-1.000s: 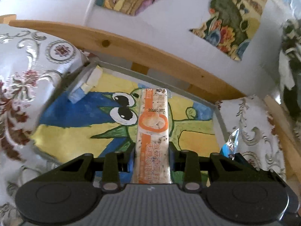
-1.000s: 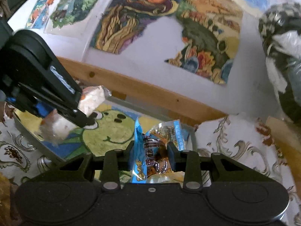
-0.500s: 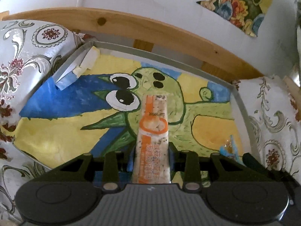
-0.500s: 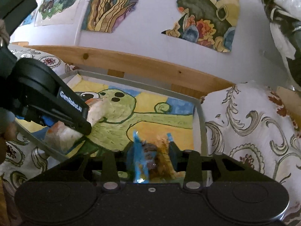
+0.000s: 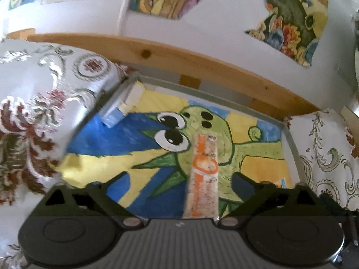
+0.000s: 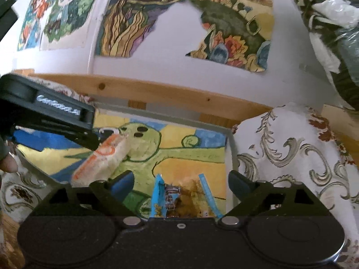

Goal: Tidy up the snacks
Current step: 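Carry both snacks into the grey tray and open both tools, then lift both tools away from the tray back over the snacks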

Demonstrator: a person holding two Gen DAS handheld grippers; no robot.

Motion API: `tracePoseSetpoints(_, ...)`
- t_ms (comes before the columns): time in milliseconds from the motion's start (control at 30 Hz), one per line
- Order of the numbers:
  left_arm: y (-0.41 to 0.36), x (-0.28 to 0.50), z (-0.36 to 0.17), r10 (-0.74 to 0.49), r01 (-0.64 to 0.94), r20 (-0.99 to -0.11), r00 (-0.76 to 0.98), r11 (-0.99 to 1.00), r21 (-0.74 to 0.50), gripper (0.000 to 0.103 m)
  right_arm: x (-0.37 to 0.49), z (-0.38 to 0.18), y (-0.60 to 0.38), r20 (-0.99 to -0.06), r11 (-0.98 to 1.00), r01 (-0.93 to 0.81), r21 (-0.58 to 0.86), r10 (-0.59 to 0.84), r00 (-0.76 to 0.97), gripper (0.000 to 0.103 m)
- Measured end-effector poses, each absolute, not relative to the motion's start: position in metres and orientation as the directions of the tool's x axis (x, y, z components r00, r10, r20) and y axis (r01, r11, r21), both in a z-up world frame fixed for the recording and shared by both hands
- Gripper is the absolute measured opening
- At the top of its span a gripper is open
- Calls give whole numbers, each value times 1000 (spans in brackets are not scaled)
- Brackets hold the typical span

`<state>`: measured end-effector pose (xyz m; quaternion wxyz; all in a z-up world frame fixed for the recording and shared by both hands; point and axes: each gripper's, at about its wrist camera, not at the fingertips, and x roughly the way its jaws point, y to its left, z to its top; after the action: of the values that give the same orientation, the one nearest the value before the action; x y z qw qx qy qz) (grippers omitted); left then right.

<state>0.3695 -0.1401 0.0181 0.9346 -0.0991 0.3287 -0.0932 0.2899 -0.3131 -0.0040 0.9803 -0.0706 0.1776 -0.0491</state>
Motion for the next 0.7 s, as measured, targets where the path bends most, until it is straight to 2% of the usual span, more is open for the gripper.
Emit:
tracePoseSetpoints(67,-135,360,24,-234,115,-579,781,965,-235,102,281,2,-314,-319,987,74,-139,-116,941,100)
tracePoseSetpoints(167,-128,344,31,-226,123,-552,803,968,-218,102,264,13,-314,-285,989,81,-124,-114,952,102)
tracePoseSetpoints(467,-94,287,47,-174,73,-466,868,971,-226,103,203,38,-307,-203,986,112,-127,-136,970,102)
tracePoseSetpoints(700,-72,236,49,-166,75,-421,892,971,-225,103,147,49,-300,-175,988,144,-56,-152,973,102)
